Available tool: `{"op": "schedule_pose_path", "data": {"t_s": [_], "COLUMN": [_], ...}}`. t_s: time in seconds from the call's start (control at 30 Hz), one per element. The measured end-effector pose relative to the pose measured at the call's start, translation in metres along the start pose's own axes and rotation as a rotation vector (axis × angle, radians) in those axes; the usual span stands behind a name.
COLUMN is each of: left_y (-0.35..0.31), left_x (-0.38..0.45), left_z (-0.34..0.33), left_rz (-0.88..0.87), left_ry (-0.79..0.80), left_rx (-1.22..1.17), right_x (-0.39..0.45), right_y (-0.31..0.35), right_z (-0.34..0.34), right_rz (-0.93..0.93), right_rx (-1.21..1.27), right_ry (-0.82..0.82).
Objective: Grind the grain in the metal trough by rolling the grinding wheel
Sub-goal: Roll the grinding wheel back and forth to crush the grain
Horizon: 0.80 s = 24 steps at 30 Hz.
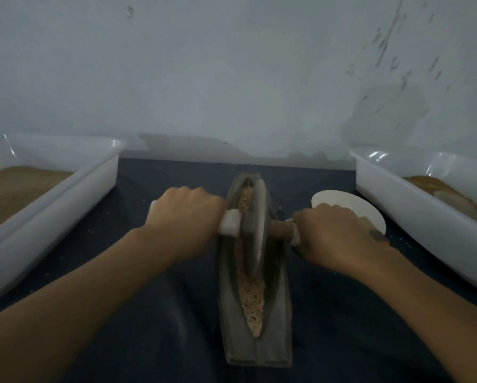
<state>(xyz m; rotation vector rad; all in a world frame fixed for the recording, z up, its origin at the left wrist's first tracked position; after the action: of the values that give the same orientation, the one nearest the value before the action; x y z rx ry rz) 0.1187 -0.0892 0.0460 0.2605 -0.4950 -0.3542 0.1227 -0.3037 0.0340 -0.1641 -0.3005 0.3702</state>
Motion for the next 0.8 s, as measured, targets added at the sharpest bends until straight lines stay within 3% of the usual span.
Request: {"op": "schedule_pose_path", "data": {"t_s": [0.1,0.27,0.43,0.57,0.7,0.8], "left_y": [-0.008,-0.003,0.009,0.011,0.004,-0.001], "left_x": [-0.04,-0.03,0.025,0.038,0.005,-0.03], "left_z": [0.023,0.008,-0.02,-0.019,-0.009,0.002], "left_rz": [-0.165,-0.066,0.034,0.014,-0.041,-0.109], "left_ry": [-0.087,-0.05,-0.022,-0.003,0.025,-0.058], "left_rx": [0.047,0.069,0.03,0.03,0.014,0.043], "right_x": [-0.036,-0.02,0.039,0.046,0.007,-0.026], "right_y": [0.009,0.012,-0.003,-0.006,0.003,0.014], "right_z": [0.012,0.017,-0.004,-0.007,0.004,0.018], "right_rz": [0.098,0.056,-0.036,-0.059,0.036,0.119], "right_rx": [-0.059,-0.191,-0.157,-0.12,-0.111,-0.172], "right_ry": [-0.07,-0.143,-0.132,-0.129,-0.113,-0.161]}}
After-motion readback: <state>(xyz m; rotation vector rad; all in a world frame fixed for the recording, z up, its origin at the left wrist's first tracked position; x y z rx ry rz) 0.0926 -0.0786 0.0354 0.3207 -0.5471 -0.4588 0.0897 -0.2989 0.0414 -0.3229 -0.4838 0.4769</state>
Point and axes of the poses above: each hand's wrist, its own x-axis towards the middle knuckle, its own z-axis out of the back of the hand, y = z × x, the point moved 4 cm from there along x, towards the middle knuckle
